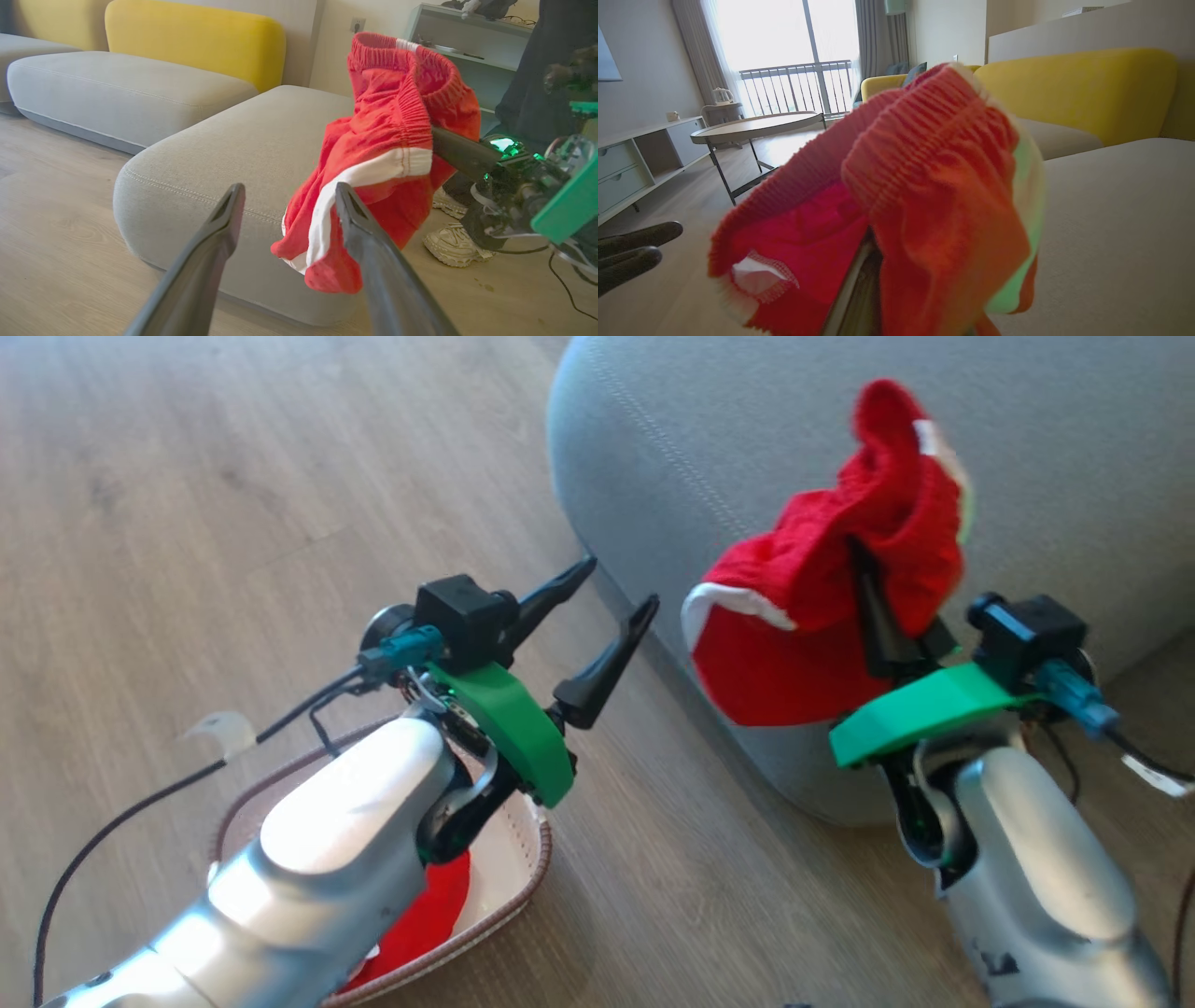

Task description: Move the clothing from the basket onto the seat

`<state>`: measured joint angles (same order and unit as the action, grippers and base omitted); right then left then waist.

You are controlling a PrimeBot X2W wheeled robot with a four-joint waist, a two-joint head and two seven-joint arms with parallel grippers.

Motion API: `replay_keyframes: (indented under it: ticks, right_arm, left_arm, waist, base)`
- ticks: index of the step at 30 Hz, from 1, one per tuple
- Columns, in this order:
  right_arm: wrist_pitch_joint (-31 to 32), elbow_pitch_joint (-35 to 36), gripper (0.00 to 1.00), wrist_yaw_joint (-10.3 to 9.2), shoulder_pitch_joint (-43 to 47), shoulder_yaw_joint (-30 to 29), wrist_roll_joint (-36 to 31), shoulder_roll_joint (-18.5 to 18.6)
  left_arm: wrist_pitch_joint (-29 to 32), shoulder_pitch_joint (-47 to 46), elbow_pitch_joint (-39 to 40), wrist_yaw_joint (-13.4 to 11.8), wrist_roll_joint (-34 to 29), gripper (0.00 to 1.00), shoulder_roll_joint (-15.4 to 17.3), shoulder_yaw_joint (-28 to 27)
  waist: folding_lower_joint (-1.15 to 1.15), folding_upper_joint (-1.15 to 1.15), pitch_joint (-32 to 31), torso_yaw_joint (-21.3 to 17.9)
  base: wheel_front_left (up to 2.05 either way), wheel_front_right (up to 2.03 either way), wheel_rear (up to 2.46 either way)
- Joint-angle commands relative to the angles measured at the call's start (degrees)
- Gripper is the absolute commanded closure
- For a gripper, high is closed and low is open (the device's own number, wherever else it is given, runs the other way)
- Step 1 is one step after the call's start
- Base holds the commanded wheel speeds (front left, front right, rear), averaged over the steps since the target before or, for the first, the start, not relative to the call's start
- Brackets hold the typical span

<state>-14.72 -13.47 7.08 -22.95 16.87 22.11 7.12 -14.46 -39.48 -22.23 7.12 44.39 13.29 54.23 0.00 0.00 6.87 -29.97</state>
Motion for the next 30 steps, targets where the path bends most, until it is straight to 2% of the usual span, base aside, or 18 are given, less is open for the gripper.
replay_keyframes:
  ticks: [1, 17, 22, 30]
  right_arm:
    - [-0.28, 2.98, 1.0, 0.41, -0.12, -0.16, -0.84, -0.48]
    - [-0.28, 10.73, 1.0, 0.41, 5.76, -8.07, -5.47, -1.83]
    - [-0.28, 10.51, 1.0, 0.41, 2.1, -10.63, -6.59, -0.89]
    - [-0.28, 7.75, 1.0, 0.41, -8.97, -13.52, -8.36, 3.94]
  left_arm:
    - [-0.53, -2.53, 1.71, 0.36, -0.19, 0.0, 0.64, -1.51]
    - [-0.53, -6.69, 1.83, 0.36, 0.2, 0.0, 1.26, 3.27]
    - [-0.53, -8.38, 2.58, 0.36, -2.49, 0.0, 2.85, 4.55]
    - [-0.42, -10.4, 2.68, 0.36, -3.34, 0.0, 5.1, 5.62]
  waist:
    - [0.0, 0.0, 0.37, -0.83]
    - [0.0, 0.0, 5.38, -2.09]
    - [0.0, 0.0, 8.27, -2.16]
    - [0.0, 0.0, 14.55, -2.16]
  base:
    - [0.0, 0.0, 0.0]
    - [0.0, 0.0, 0.0]
    - [0.0, 0.0, 0.0]
    - [0.0, 0.0, 0.0]
